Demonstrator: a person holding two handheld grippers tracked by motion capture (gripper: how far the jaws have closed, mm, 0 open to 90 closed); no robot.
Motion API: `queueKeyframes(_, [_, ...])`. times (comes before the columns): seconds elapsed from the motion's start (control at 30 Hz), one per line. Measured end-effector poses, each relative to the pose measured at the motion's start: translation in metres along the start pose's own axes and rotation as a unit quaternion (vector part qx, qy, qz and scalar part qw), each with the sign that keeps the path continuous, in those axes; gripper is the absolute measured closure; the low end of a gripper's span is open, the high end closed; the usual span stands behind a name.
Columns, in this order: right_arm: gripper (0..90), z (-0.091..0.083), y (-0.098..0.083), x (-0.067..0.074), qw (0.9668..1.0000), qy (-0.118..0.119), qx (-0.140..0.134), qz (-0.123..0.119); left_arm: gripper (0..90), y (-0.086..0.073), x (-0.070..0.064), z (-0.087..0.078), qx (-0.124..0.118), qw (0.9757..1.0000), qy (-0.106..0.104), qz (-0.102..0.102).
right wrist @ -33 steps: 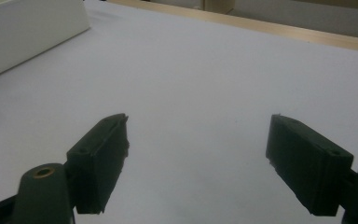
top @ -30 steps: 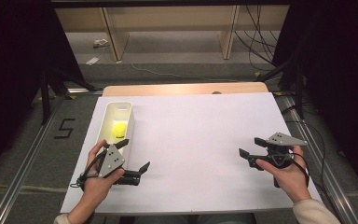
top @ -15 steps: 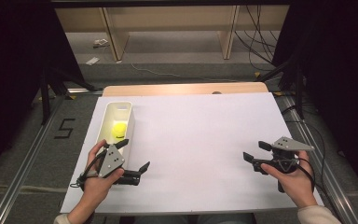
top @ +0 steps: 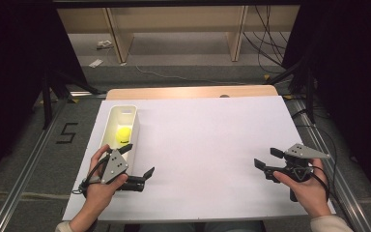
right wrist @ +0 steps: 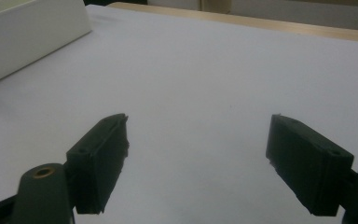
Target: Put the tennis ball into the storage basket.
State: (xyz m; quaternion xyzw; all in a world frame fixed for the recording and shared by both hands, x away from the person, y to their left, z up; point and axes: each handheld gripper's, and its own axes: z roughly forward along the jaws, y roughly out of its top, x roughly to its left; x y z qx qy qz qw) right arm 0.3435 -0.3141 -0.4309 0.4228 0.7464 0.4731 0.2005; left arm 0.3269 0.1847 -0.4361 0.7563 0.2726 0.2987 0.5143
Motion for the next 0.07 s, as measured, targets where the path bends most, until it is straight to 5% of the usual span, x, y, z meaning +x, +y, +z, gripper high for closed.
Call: queueKeyframes(0.07, [21.5,0.0004,-0.0001,-0.0001,1.0,0.001,0.0,0.001,0.0,0.0003,-0.0001,0.0002,0.0,1.0,0.0,0.0])
